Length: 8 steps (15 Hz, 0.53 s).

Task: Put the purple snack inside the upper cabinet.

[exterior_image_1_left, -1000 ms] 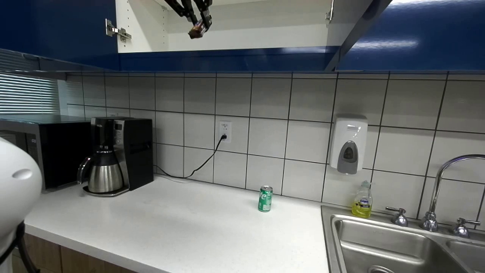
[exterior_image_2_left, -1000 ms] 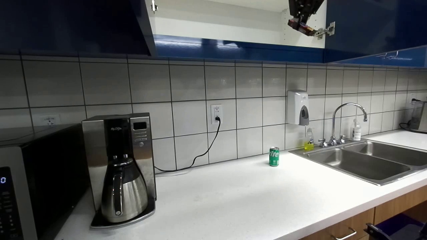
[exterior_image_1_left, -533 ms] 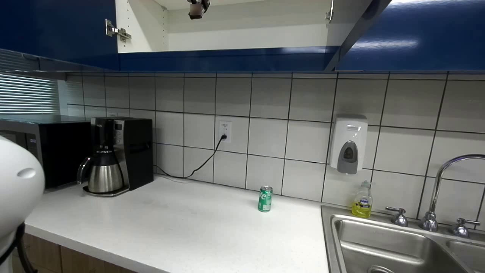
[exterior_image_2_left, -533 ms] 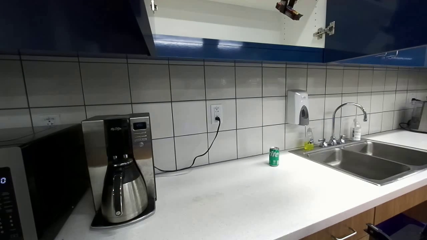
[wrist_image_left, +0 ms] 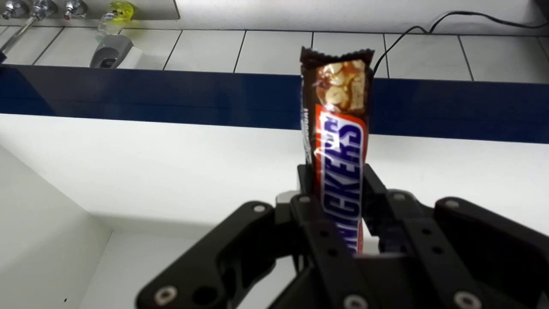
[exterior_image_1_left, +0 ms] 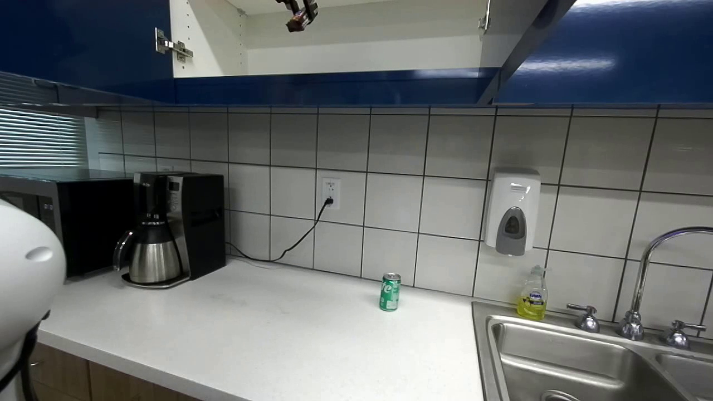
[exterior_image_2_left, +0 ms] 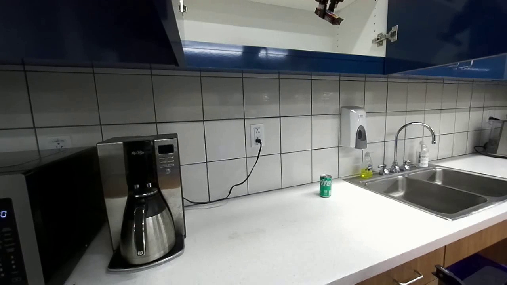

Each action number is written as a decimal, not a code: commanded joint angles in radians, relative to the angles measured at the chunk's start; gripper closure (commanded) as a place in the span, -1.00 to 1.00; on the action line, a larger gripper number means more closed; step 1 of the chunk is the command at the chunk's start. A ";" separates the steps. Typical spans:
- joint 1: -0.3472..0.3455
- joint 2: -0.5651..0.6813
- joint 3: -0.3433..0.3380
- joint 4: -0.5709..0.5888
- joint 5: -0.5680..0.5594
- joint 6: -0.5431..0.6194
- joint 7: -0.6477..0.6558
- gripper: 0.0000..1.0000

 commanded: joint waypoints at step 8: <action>-0.003 0.270 0.017 0.330 -0.053 -0.142 0.101 0.86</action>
